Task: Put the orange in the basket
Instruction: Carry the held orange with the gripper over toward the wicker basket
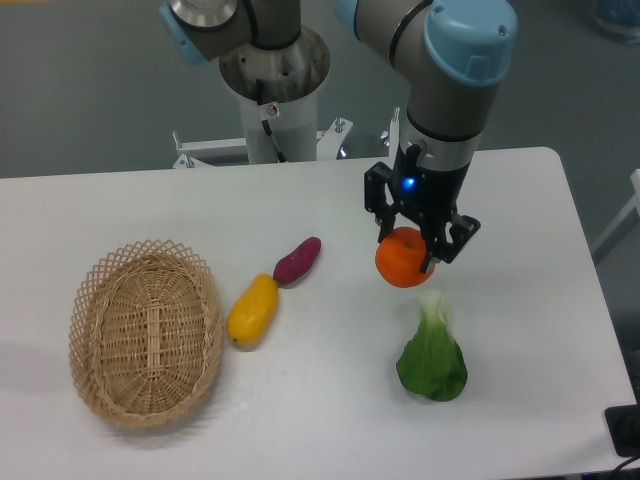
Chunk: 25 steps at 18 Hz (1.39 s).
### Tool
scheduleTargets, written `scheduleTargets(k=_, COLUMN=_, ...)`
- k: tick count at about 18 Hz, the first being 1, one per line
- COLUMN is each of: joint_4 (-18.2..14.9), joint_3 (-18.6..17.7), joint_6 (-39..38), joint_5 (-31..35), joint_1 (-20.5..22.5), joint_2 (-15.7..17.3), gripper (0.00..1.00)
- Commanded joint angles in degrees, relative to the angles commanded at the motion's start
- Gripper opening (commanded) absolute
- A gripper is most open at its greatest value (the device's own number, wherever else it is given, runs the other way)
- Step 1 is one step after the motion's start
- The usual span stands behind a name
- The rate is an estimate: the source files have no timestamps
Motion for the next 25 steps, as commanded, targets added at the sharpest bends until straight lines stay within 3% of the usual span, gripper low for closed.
scheduleTargets(k=11, joint_4=0.5, joint_3=-0.1, joint_6=-3.2, joint_5=-0.1, joint_1=-1.0, joint_2=-0.4, gripper=0.66)
scheduleTargets(k=13, joint_4=3.8, joint_3=-0.8, joint_6=-9.2, joint_5=-0.2, joint_1=-2.9, joint_2=-0.9, gripper=0.66)
scheduleTargets(k=17, joint_4=14.7, joint_3=-3.8, joint_6=-23.0, joint_5=2.2, joint_1=-8.8, joint_2=-3.6, gripper=0.66)
scheduleTargets(k=21, joint_4=16.2, joint_3=-6.2, joint_6=-30.1, joint_5=4.0, joint_1=-15.2, joint_2=-5.0, gripper=0.66)
scheduleTargets(k=25, joint_4=16.7, joint_3=-6.4, joint_6=-33.3, joint_5=4.1, joint_1=-21.3, joint_2=-6.6, gripper=0.66)
